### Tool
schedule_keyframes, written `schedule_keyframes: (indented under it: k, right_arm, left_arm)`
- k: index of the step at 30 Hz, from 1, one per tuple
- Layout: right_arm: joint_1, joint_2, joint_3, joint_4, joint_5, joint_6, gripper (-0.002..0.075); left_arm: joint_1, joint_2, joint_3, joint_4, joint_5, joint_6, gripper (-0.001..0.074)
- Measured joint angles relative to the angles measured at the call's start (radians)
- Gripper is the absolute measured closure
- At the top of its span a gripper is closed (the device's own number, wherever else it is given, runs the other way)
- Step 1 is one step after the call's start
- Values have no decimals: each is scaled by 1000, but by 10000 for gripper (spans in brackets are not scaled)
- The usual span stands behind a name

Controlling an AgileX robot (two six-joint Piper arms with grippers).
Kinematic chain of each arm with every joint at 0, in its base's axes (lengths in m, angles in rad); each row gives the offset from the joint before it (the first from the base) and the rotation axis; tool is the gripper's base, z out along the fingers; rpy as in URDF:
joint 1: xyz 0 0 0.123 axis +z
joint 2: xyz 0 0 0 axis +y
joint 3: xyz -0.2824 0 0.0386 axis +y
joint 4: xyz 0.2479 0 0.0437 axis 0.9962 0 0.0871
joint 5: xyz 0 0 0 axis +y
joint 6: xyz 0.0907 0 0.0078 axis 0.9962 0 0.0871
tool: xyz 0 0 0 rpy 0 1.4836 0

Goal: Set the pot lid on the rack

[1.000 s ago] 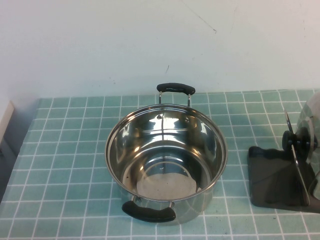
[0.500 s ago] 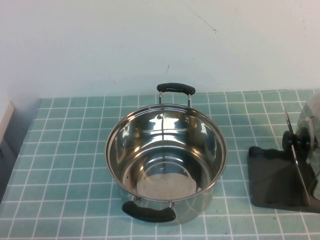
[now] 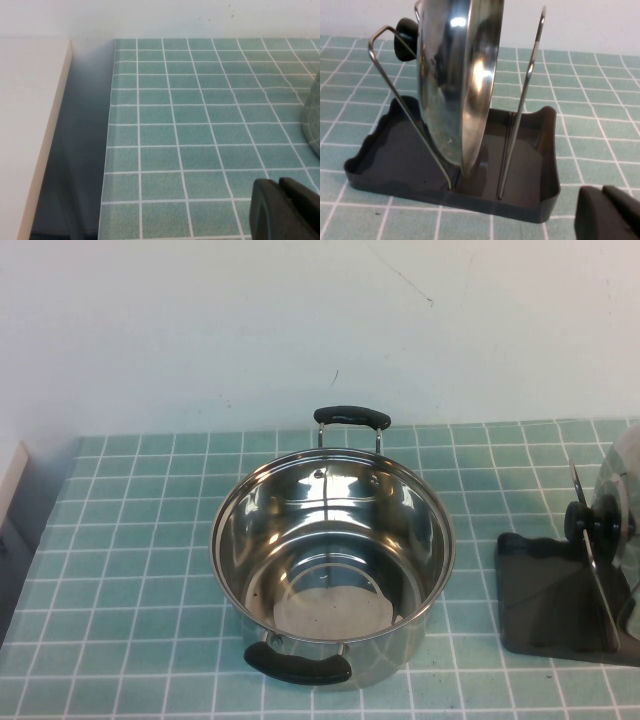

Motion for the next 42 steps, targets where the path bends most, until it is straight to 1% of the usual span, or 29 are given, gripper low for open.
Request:
schedule_keyframes:
  k: [22, 24, 27, 29, 31, 36, 38, 39, 42]
  right_arm:
    - [1, 0, 0, -6, 0, 0, 727]
    - [1, 0, 0, -6, 0, 0, 727]
    - [1, 0, 0, -6, 0, 0, 727]
    - [1, 0, 0, -6, 0, 0, 727]
    - [1, 0, 0, -6, 0, 0, 727]
    - [1, 0, 0, -8, 0, 0, 727]
    - [1, 0, 0, -8, 0, 0, 727]
    - [1, 0, 0, -8, 0, 0, 727]
    - [1, 0, 0, -8, 0, 0, 727]
  left_arm:
    - [0, 0, 4, 0, -5, 0, 737]
    - [0, -1, 12, -32, -24, 25, 737]
    - [16, -1, 20, -128, -79, 125, 737]
    - [49, -1, 41, -186, -151, 211, 737]
    - [101, -1, 72, -233, -213, 260, 737]
    - [289, -4, 167, -405, -335, 377, 737]
    - [335, -5, 173, -471, -354, 449, 737]
    - [352, -6, 173, -491, -359, 489, 737]
    - [363, -7, 173, -514, -331, 569, 737]
